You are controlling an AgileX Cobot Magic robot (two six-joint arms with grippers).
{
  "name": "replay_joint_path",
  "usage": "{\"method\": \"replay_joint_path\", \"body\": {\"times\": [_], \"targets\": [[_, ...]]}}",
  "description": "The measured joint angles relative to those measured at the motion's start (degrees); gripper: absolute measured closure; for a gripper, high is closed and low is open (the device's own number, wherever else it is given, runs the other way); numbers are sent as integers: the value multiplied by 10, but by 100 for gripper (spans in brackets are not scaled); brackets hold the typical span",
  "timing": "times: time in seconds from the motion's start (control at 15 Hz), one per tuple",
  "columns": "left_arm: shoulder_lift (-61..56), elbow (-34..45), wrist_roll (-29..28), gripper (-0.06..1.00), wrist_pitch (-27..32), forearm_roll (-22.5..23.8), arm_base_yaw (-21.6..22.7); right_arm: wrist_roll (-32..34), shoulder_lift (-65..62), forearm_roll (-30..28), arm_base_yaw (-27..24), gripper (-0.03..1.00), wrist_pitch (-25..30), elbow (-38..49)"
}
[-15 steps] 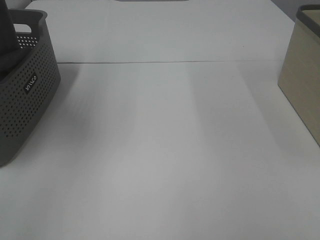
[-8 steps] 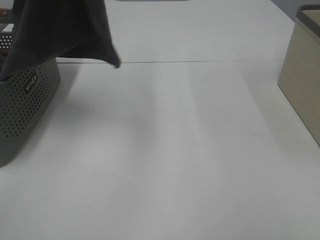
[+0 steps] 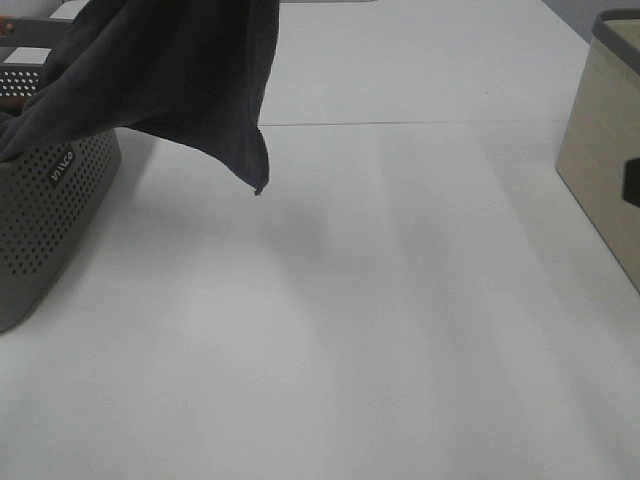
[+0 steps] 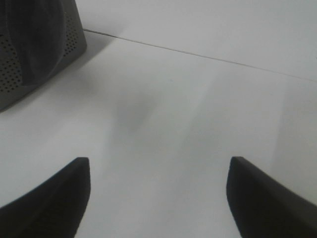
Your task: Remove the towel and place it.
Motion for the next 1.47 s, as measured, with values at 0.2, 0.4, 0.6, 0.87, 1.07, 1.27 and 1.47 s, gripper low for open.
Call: {"method": "replay_joint_path", "body": {"times": [0.2,0.4,0.6,0.87,1.07,1.27,1.47], "targets": [[3,0,-7,94,-25,-35,-9,-230,103,201,0,23,-13,-1],[4,0,-7,94,-28,-54,-10,-428,215,397,48,23,-4,-34],[4,0,-7,94,-40,-69,-10,-497,356,465,209,23,-112,-88],[4,0,-7,94,-40,-78,-10,-506,443,469,322,23,-174,-137],[4,0,-10,94,-40,-83,-10,-506,461,471,335,27,-183,-139],[4,0,-12,94,-40,-120,-10,-506,469,492,335,44,-206,-139],[4,0,-12,94,-40,-126,-9,-505,469,502,335,83,-227,-140]]}}
